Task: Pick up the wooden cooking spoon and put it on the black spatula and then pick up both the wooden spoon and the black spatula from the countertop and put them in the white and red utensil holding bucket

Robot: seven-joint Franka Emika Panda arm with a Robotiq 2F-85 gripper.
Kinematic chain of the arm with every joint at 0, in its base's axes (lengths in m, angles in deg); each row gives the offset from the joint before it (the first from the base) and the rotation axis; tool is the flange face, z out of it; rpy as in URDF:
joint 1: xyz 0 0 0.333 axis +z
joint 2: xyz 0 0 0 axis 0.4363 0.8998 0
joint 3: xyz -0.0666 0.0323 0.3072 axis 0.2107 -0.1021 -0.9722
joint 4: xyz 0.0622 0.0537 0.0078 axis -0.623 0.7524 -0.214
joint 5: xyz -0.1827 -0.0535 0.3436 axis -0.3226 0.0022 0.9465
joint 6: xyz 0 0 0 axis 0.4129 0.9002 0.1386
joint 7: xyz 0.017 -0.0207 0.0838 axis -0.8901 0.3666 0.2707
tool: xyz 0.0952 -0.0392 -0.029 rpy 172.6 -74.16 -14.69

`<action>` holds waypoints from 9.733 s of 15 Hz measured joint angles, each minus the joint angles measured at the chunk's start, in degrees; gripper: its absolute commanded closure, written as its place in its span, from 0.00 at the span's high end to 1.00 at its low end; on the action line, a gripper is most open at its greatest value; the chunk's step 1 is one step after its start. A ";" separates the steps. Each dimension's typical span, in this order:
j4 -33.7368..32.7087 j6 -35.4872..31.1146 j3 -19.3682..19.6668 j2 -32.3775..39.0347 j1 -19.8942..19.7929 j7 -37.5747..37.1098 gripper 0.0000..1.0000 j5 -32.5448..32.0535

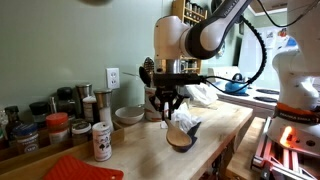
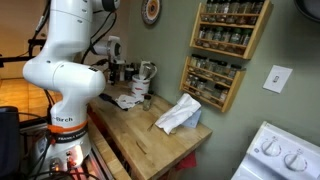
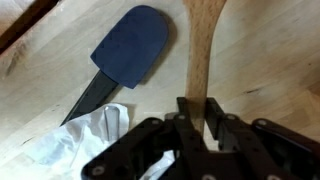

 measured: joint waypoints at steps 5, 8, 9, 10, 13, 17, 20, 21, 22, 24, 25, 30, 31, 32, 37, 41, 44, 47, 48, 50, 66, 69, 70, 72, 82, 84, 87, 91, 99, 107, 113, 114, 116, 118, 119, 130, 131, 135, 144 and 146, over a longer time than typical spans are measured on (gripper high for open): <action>-0.15 0.00 0.00 0.04 0.01 0.00 0.23 0.00; -0.16 0.00 0.00 0.04 0.01 0.00 0.06 0.00; -0.16 0.00 0.00 0.04 0.01 0.00 0.06 0.00; -0.16 0.00 0.00 0.04 0.01 0.00 0.06 0.00; -0.16 0.00 0.00 0.04 0.01 0.00 0.06 0.00; -0.17 0.00 0.00 0.04 0.01 0.00 0.23 0.00; -0.18 0.00 0.00 0.04 0.01 0.00 0.23 0.00; -0.18 0.00 0.00 0.04 0.02 0.00 0.23 0.00; -0.18 0.00 0.00 0.04 0.01 0.00 0.23 0.00; -0.21 1.94 -0.74 0.02 -0.94 -1.38 0.06 0.01; -0.22 2.07 -1.26 0.05 -1.54 -1.43 0.06 -0.04; -0.23 3.83 -2.04 0.03 -4.03 -9.80 0.06 -0.31; -0.23 4.48 -2.06 -0.02 -4.63 -11.94 0.06 -0.32; -0.23 5.23 -2.09 -0.10 -5.22 -13.84 0.06 -0.32; 2.15 7.79 -3.08 -1.62 -9.27 -18.62 0.06 1.09; 8.08 3.42 -5.00 -5.47 -13.30 -15.40 0.06 6.16; 13.66 -1.57 -6.15 -8.57 -15.48 -11.13 0.06 12.23; 17.92 -2.65 -6.63 -10.66 -16.51 -10.02 0.06 14.31; 19.05 -2.68 -6.73 -11.28 -16.82 -10.49 0.06 14.06; 20.96 -2.90 -6.88 -12.65 -17.38 -11.03 0.06 13.91; 26.81 -15.11 -10.28 -12.39 -17.98 -19.10 0.23 15.37; 26.90 -15.11 -10.54 -11.54 -17.98 -19.48 0.54 13.73; 26.92 -15.11 -10.54 -11.15 -17.98 -19.65 0.62 12.99; 26.87 -15.11 -10.59 -10.41 -17.97 -20.23 0.76 11.67; 25.78 -15.55 -10.70 -6.01 -17.48 -26.41 0.73 6.47; 25.36 -15.94 -10.66 -5.03 -17.23 -27.46 0.58 6.02; 24.67 -16.60 -10.41 -4.14 -17.02 -29.08 0.34 5.00; 23.80 -17.01 -9.96 -3.91 -16.85 -30.65 0.19 4.25; 23.32 -16.16 -9.91 -4.74 -16.61 -30.65 0.06 3.24; 22.07 -9.76 -10.09 -8.52 -17.31 -23.20 0.03 10.43; 18.40 -3.27 -9.79 -10.55 -19.12 -20.46 0.03 13.97; 18.15 -3.25 -9.75 -10.55 -19.34 -20.08 0.03 14.74; 17.64 -3.25 -9.69 -10.85 -19.78 -18.63 0.03 17.47; 17.07 -3.26 -9.61 -11.91 -20.15 -16.55 0.14 21.72; 16.70 -3.26 -9.54 -12.73 -20.24 -15.65 0.14 23.55; 14.91 -3.90 -8.28 -16.74 -21.06 -12.11 0.03 30.36; 14.56 -3.90 -7.97 -17.63 -21.22 -10.71 0.03 31.97; 14.24 -3.25 -6.01 -21.58 -21.25 -2.89 0.03 40.36; 14.53 2.18 -2.97 -26.65 -22.28 8.79 0.03 56.74; 14.60 2.45 -2.88 -27.40 -22.71 11.06 0.03 60.76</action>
